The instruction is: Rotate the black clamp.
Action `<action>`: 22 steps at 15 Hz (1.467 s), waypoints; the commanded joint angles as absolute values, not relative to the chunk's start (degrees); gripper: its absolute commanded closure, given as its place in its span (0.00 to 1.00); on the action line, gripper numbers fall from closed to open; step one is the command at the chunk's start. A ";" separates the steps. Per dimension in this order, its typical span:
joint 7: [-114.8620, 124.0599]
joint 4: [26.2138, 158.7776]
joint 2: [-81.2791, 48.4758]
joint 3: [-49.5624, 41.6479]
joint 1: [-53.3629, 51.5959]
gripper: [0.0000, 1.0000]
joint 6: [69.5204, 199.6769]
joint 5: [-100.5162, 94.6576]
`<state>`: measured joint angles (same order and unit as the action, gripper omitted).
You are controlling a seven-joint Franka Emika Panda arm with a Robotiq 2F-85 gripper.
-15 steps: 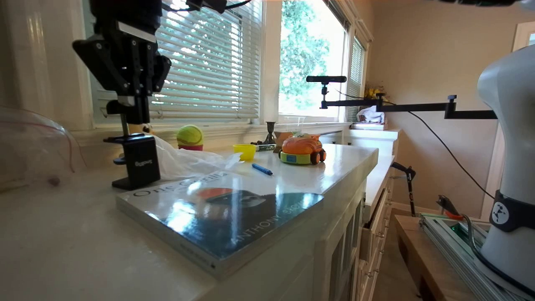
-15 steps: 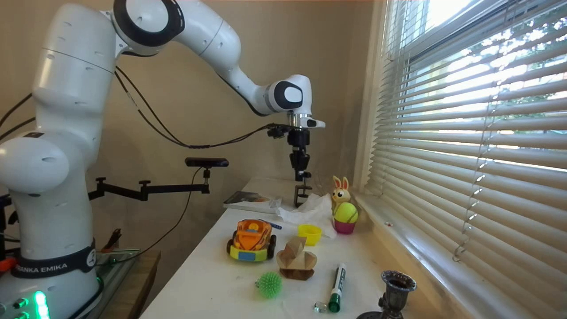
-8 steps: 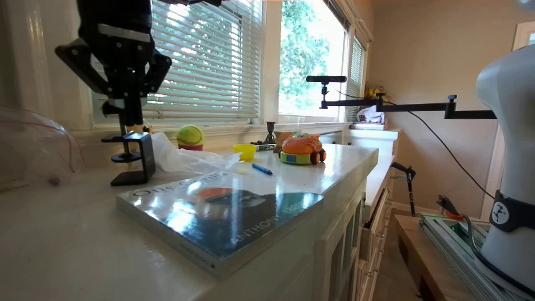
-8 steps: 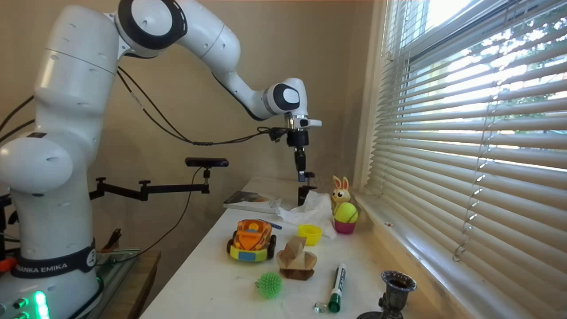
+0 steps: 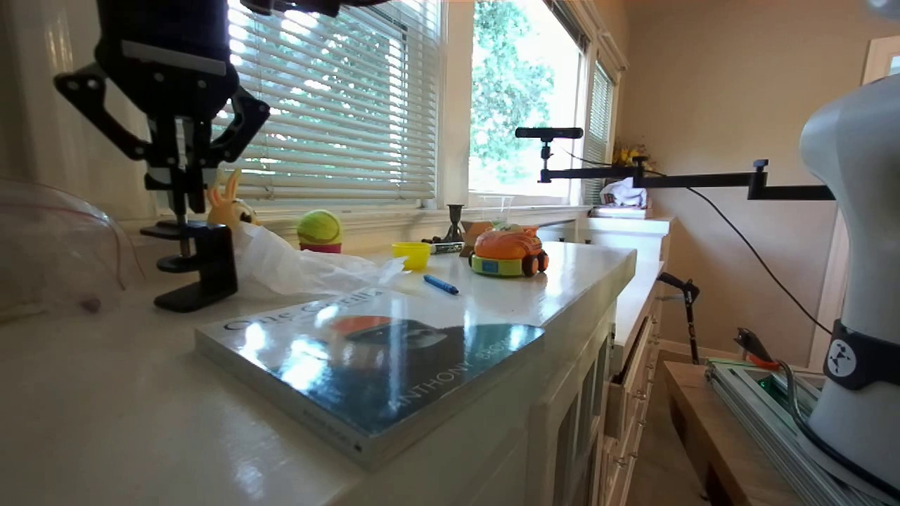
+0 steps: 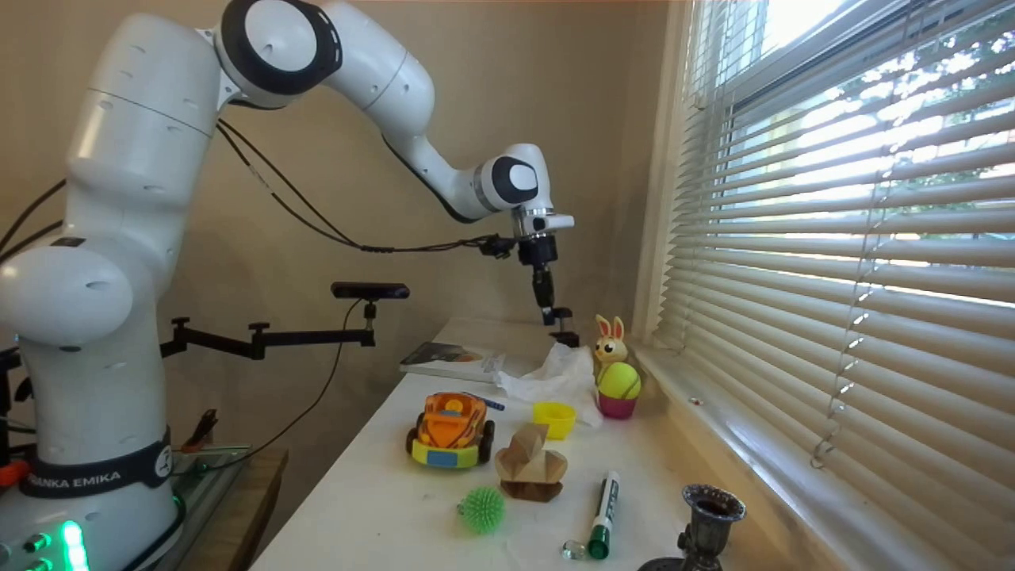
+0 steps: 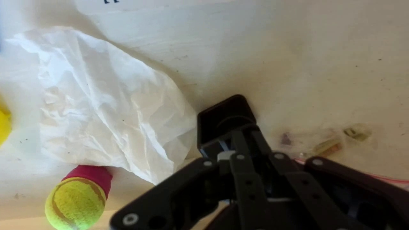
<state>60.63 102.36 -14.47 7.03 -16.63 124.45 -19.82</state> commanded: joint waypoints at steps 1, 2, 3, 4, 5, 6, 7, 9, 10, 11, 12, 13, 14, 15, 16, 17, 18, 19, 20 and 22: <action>65.84 102.38 -16.99 6.52 -17.04 0.98 129.54 -18.94; 66.68 102.42 -17.11 6.48 -17.09 0.98 130.34 -18.88; 67.40 102.45 -17.25 6.48 -17.08 0.97 131.08 -18.63; 67.97 102.53 -17.35 6.50 -17.05 0.97 131.75 -18.37; 68.67 102.54 -17.41 6.48 -17.07 0.98 132.18 -18.25; 69.30 102.55 -17.46 6.48 -17.09 0.98 132.54 -18.16; 69.99 102.54 -17.48 6.49 -17.12 0.98 132.79 -18.02; 71.06 102.52 -17.44 6.52 -17.13 0.98 132.78 -17.86; 71.45 102.54 -17.40 6.56 -17.11 0.98 132.82 -17.78; 71.79 102.47 -17.44 6.59 -17.10 0.98 132.76 -17.72; 71.96 102.44 -17.49 6.63 -17.08 0.97 132.77 -17.66; 72.09 102.44 -17.50 6.65 -17.09 0.97 132.79 -17.68; 72.15 102.42 -17.51 6.68 -17.07 0.93 132.80 -17.58; 72.18 102.35 -17.54 6.70 -17.08 0.87 132.74 -17.58; 72.11 102.27 -17.57 6.74 -17.09 0.65 132.60 -17.49; 72.07 102.31 -17.91 6.76 -17.14 0.63 132.72 -17.31; 72.02 102.21 -18.47 6.71 -17.26 0.61 132.79 -17.30; 71.95 102.10 -19.00 6.65 -17.38 0.56 132.90 -17.25; 71.87 101.85 -19.62 6.59 -17.51 0.49 132.95 -17.13; 71.70 101.49 -20.55 6.48 -17.75 0.34 133.11 -17.04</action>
<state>71.23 102.56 -19.21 7.03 -16.86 132.23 -18.93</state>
